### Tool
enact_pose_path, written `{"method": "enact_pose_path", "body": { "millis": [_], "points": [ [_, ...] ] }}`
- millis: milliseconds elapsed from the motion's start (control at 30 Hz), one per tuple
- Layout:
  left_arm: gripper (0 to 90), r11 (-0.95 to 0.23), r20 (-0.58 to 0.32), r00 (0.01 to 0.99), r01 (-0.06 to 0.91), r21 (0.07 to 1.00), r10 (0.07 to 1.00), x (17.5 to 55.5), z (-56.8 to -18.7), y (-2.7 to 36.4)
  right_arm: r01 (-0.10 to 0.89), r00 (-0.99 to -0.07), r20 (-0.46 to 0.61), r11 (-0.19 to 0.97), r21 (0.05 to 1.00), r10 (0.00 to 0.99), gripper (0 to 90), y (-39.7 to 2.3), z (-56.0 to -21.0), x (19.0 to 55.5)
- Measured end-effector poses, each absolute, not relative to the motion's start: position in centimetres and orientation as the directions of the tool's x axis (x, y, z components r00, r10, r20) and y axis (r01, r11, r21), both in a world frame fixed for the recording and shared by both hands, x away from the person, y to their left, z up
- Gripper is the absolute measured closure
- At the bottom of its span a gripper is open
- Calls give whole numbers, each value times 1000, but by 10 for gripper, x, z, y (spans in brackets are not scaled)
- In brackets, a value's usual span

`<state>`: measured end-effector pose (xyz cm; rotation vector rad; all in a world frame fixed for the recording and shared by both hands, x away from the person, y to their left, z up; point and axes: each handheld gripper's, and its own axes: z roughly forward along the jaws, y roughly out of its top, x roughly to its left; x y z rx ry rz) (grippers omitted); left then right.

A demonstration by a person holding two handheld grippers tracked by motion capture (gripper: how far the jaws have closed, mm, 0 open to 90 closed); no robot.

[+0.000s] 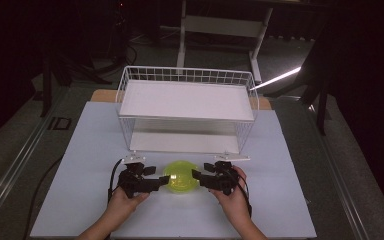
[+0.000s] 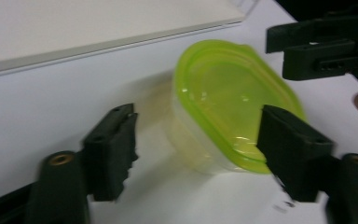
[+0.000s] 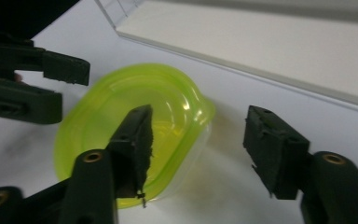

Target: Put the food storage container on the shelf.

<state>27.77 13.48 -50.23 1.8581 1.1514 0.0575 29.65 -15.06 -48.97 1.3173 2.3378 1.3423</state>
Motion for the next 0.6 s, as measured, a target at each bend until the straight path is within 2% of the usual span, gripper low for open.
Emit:
{"method": "enact_pose_path", "body": {
  "millis": [33, 67, 167, 267, 600],
  "points": [
    [440, -142, -396, 558, 689, 711, 729, 278, -503, 135, 632, -598, 290, 217, 744, 747, 522, -150, -492, 298],
    [483, -141, -401, 557, 693, 707, 728, 278, -503, 135, 638, -597, 288, 226, 736, 748, 594, -149, -493, 298],
    [527, -132, -426, 556, 704, 697, 714, 278, -503, 135, 643, -593, 285, 229, 731, 753, 616, -148, -493, 296],
    [622, -127, -451, 553, 718, 684, 700, 279, -503, 134, 654, -602, 301, 241, 717, 740, 651, -144, -496, 295],
    [680, -127, -431, 544, 714, 688, 720, 272, -500, 132, 707, -570, 373, 205, 677, 732, 685, -147, -494, 293]
  ]
}}
